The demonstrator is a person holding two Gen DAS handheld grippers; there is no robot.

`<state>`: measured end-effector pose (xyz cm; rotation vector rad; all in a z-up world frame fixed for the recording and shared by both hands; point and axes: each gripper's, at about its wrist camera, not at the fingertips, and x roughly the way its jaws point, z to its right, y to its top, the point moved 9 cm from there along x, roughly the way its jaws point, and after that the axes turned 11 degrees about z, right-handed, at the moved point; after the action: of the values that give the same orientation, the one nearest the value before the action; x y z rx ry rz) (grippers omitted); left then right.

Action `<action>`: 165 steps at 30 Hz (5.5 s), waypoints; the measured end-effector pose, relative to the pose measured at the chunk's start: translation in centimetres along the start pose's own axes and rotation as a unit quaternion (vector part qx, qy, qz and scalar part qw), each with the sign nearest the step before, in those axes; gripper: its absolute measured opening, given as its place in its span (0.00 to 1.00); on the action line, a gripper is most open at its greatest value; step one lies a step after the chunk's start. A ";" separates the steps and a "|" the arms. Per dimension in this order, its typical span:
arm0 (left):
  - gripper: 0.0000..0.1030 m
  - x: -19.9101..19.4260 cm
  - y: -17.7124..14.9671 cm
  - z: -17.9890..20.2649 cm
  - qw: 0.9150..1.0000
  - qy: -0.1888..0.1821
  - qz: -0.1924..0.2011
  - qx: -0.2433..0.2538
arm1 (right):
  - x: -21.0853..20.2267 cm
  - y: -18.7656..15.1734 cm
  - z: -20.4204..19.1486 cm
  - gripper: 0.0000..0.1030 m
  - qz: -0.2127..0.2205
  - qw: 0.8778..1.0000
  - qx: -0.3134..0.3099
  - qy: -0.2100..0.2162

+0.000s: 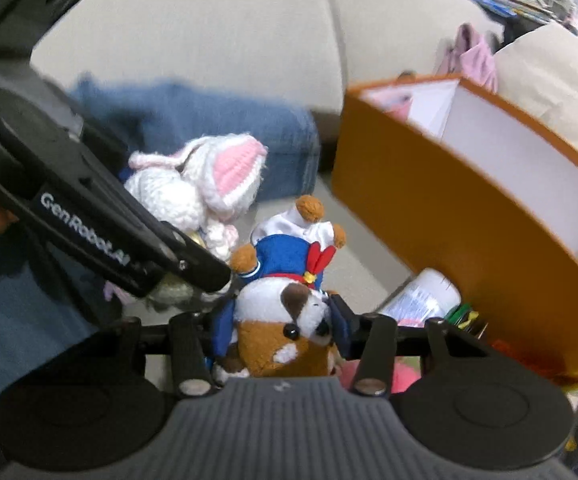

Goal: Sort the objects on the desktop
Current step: 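Lift the bunny and dog plush toward the shoebox, then lower the bunny and dog plush into the shoebox and open both grippers, then grasp the white lotion tube with the left gripper while the right grasps the pink pompom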

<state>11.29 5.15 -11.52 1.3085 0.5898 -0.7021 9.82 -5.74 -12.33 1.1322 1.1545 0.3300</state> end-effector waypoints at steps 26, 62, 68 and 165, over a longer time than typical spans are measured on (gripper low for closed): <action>0.73 -1.0 18.5 7.6 0.972 -0.054 0.196 0.115 | -5.9 14.1 17.0 0.50 0.192 0.943 0.250 -0.105; 0.74 18.1 17.5 3.6 0.978 -0.031 -0.025 0.203 | 10.9 8.0 25.2 0.50 0.025 0.938 0.338 -0.078; 0.77 17.9 17.4 3.9 0.975 -0.028 -0.025 0.218 | 12.1 7.6 25.3 0.53 0.014 0.930 0.360 -0.075; 0.51 8.8 -4.3 6.6 0.997 -0.078 -0.012 0.019 | -0.9 -8.4 8.3 0.48 -0.023 0.945 0.315 -0.087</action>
<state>13.92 -2.98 -19.71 1.2709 0.4690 -0.8312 13.75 -14.57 -19.08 1.6497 1.1566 -0.1970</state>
